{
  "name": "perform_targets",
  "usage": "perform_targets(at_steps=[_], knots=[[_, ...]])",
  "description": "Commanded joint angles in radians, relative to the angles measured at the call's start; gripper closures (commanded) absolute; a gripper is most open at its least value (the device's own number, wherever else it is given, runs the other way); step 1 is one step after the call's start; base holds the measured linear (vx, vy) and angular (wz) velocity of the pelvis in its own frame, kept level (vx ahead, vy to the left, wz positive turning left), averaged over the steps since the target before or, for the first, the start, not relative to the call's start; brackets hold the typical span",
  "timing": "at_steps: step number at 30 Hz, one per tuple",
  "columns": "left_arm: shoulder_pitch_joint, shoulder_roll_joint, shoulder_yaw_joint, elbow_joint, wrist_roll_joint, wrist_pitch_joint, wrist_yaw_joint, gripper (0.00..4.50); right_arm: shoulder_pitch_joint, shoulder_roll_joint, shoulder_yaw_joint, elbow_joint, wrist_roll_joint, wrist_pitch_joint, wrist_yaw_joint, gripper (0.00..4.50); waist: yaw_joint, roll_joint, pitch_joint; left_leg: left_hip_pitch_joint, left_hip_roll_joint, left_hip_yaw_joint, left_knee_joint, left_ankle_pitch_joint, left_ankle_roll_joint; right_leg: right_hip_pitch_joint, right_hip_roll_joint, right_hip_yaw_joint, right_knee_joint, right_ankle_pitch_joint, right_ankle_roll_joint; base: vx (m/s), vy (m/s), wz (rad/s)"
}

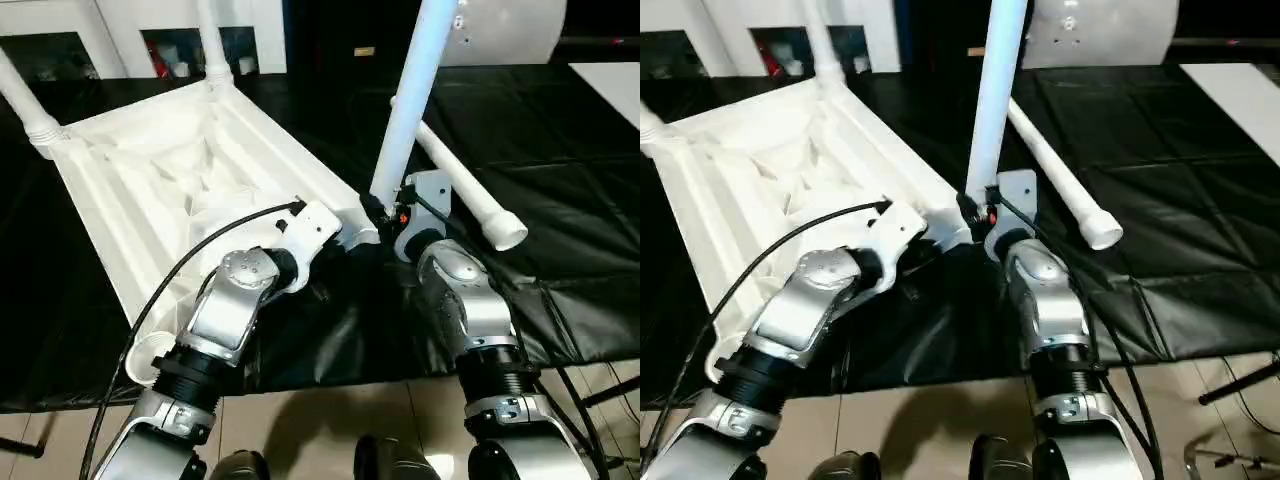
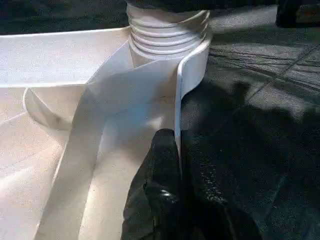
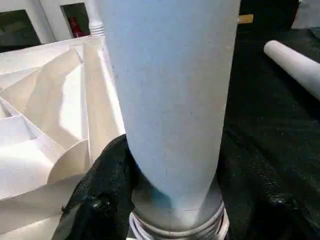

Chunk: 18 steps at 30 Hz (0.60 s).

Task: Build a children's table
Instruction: Rotate leg to tighten

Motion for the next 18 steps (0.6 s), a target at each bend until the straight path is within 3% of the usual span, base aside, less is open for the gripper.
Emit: perform_targets(at_steps=[1,3,8,11,14,16,18], knots=[[-0.046,0.002,0.004,-0.070,-0.021,-0.060,0.022,4.50,0.049,0.055,0.066,0.008,0.068,0.040,0.093,1.91,0.005,-0.005,-0.093,-0.009,0.035,-0.003,-0.053,-0.038,0.153,0.077,-0.059,0.060,-0.064,-0.188,-0.199,0.000,0.000,0.00],[-0.042,0.014,0.006,-0.072,-0.020,-0.064,0.011,4.50,0.056,0.053,0.051,-0.004,0.088,0.041,0.102,1.77,0.005,-0.003,-0.092,-0.009,0.037,-0.004,-0.054,-0.049,0.161,0.078,-0.059,0.059,-0.065,-0.190,-0.203,0.000,0.000,0.00],[-0.037,0.049,0.013,-0.066,-0.019,-0.077,-0.015,4.50,0.072,0.020,0.030,-0.048,0.097,0.033,0.120,1.34,-0.005,-0.005,-0.089,-0.011,0.036,-0.005,-0.057,-0.107,0.127,0.079,-0.059,0.057,-0.075,-0.275,-0.179,0.000,0.000,0.00],[-0.041,0.078,0.022,-0.042,-0.027,-0.104,-0.032,4.50,0.088,-0.054,0.021,-0.081,0.080,0.015,0.155,1.00,-0.006,-0.006,-0.093,-0.011,0.036,-0.006,-0.055,-0.086,0.128,0.079,-0.058,0.059,-0.069,-0.246,-0.181,0.000,0.000,0.00],[-0.047,0.089,0.021,-0.028,-0.030,-0.111,-0.030,4.50,0.098,-0.099,0.021,-0.100,0.089,0.004,0.196,0.82,-0.004,-0.010,-0.098,-0.016,0.035,-0.003,-0.049,-0.043,0.148,0.081,-0.058,0.060,-0.061,-0.182,-0.199,0.000,0.000,0.00],[-0.048,0.094,0.018,-0.022,-0.033,-0.120,-0.029,4.50,0.106,-0.125,0.013,-0.122,0.107,0.021,0.220,0.57,-0.002,-0.012,-0.103,-0.021,0.033,-0.002,-0.041,0.004,0.184,0.080,-0.056,0.061,-0.052,-0.115,-0.214,0.000,0.000,0.00],[-0.049,0.093,0.018,-0.015,-0.033,-0.131,-0.021,4.50,0.114,-0.146,0.005,-0.143,0.110,0.029,0.229,0.46,-0.002,-0.015,-0.101,-0.021,0.032,-0.001,-0.041,0.001,0.195,0.078,-0.055,0.058,-0.054,-0.126,-0.215,0.000,0.000,0.00]])
